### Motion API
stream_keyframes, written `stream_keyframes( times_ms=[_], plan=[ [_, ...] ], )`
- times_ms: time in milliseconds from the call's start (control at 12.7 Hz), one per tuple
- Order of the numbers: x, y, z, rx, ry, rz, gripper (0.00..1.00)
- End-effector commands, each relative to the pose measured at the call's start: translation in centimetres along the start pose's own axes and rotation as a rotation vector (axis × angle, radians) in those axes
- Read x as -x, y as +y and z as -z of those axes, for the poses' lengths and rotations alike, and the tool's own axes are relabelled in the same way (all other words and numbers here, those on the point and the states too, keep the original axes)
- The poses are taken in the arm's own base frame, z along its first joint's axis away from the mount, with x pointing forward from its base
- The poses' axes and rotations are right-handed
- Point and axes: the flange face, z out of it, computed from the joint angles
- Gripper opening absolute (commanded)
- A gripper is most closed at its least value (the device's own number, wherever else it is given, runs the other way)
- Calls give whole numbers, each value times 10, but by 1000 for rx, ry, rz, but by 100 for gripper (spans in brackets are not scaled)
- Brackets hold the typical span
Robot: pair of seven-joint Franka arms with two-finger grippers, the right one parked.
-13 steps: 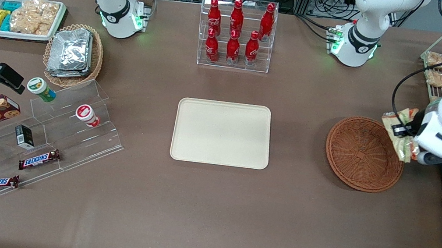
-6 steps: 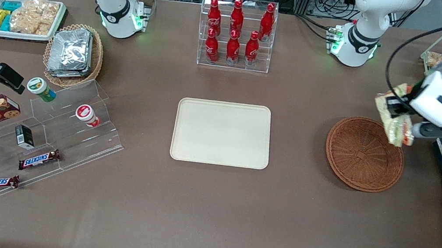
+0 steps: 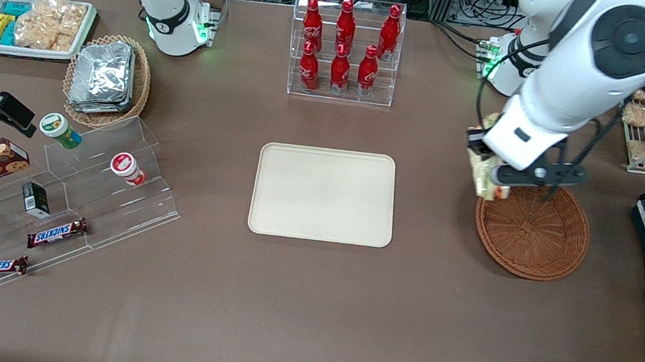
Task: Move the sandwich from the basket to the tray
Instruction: 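Carry the held sandwich with the left gripper over to the cream tray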
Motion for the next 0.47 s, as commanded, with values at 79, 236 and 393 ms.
stream_keyframes(
  times_ms=[79, 236, 393],
  plan=[
    [2, 51, -55, 79, -11, 29, 16],
    [15, 81, -96, 91, -3, -4, 17],
    [21, 109, -140, 44, 21, 32, 17]
  ],
)
